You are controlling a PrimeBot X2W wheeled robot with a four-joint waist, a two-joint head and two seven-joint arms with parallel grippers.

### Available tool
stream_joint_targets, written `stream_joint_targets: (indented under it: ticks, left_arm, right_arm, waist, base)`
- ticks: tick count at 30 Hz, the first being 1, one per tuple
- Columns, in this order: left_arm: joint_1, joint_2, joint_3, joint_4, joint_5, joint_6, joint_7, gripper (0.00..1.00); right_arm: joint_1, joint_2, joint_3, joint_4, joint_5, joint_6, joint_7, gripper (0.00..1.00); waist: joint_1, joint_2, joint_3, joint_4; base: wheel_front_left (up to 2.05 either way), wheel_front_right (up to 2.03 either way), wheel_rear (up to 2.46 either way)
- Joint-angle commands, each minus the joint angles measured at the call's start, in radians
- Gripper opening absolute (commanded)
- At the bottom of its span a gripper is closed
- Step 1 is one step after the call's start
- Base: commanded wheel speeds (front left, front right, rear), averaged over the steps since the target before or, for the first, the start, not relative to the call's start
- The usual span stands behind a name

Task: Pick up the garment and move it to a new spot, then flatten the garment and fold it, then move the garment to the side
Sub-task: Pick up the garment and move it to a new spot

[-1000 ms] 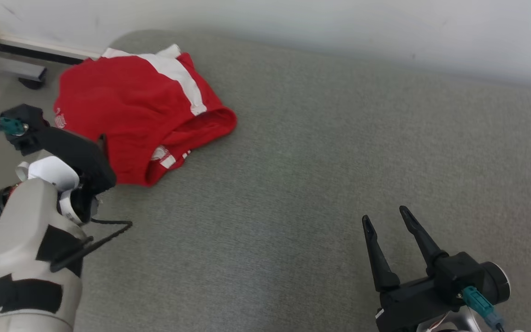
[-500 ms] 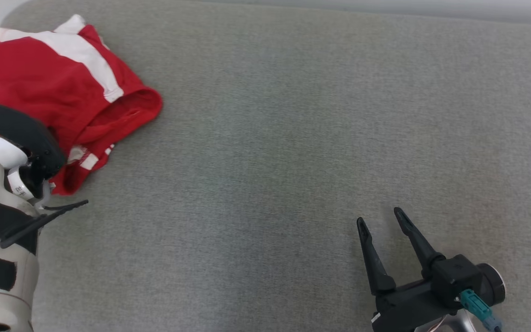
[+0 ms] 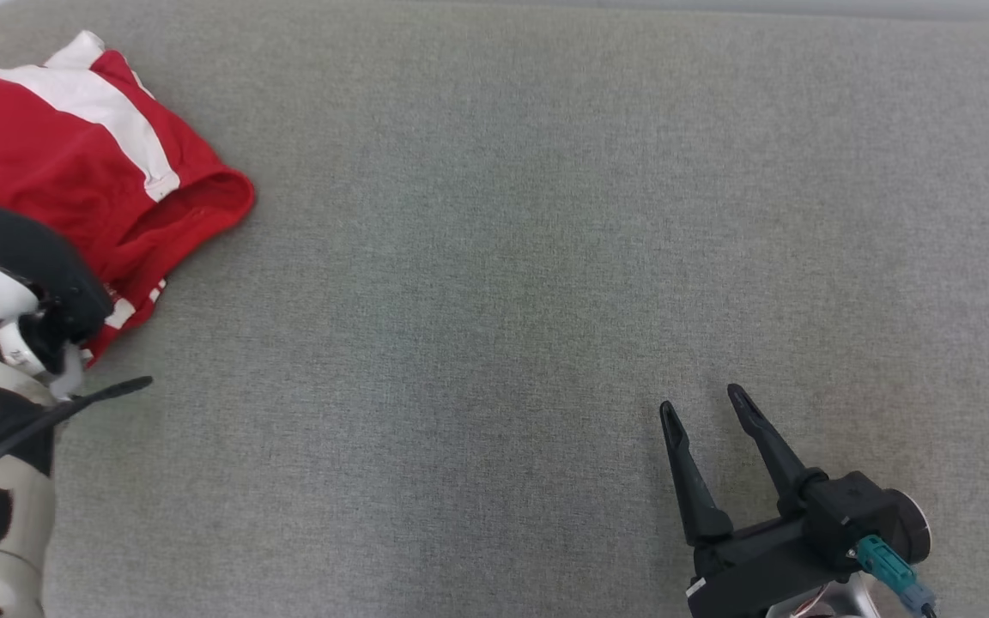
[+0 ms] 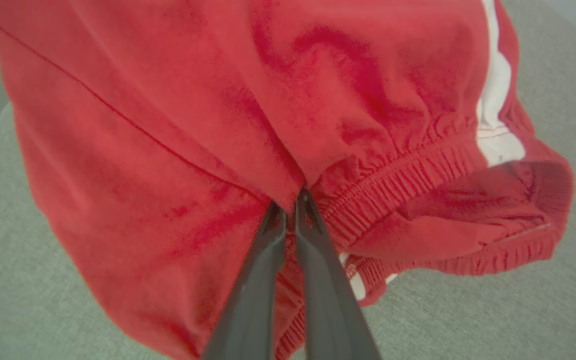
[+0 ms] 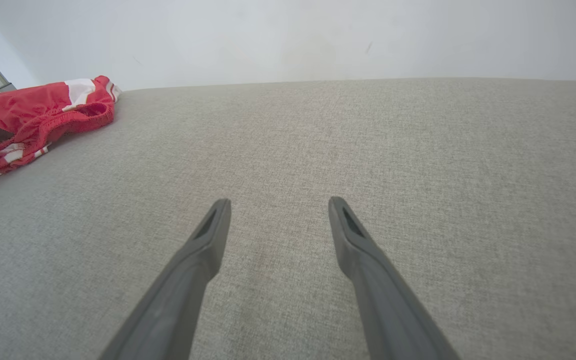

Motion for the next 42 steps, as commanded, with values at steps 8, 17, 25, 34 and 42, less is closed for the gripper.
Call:
stream_joint_targets:
  ticks: [8,17,25,34,42]
  left_arm:
    - [-0.028,0.099,-0.037,-0.038,0.034,-0.028,0.032,0.0]
    - [-0.092,0.122,-0.075,-0.132,0.05,-0.053,0.076,0.0]
    - [-0.146,0.082,-0.128,-0.255,0.063,-0.086,0.078,0.0]
    - [-0.205,-0.027,-0.173,-0.398,0.021,-0.133,0.109,0.0]
    - [-0.204,-0.109,-0.225,-0.503,-0.023,-0.159,0.147,0.0]
  right_arm:
    - [-0.014,0.002,0.023,0.083,0.066,-0.002,-0.06,1.0]
    - [0.001,0.003,0.024,0.193,0.134,-0.002,-0.132,1.0]
    - [0.031,0.002,0.019,0.266,0.176,-0.002,-0.176,1.0]
    - [0.024,0.002,0.014,0.309,0.189,-0.002,-0.198,1.0]
    - [0.011,0.002,0.019,0.323,0.181,-0.002,-0.199,1.0]
  waist:
    - [-0.0001,-0.0002,-0.116,0.029]
    - [-0.0001,-0.0002,-0.261,0.042]
    - [-0.0001,-0.0002,-0.372,0.0]
    - [-0.0001,-0.0002,-0.425,-0.11]
    - [-0.0001,-0.0002,-0.429,-0.247]
  base:
    - [0.0,0.0,0.0]
    - [0.0,0.0,0.0]
    - [0.0,0.0,0.0]
    - [0.0,0.0,0.0]
    - [0.0,0.0,0.0]
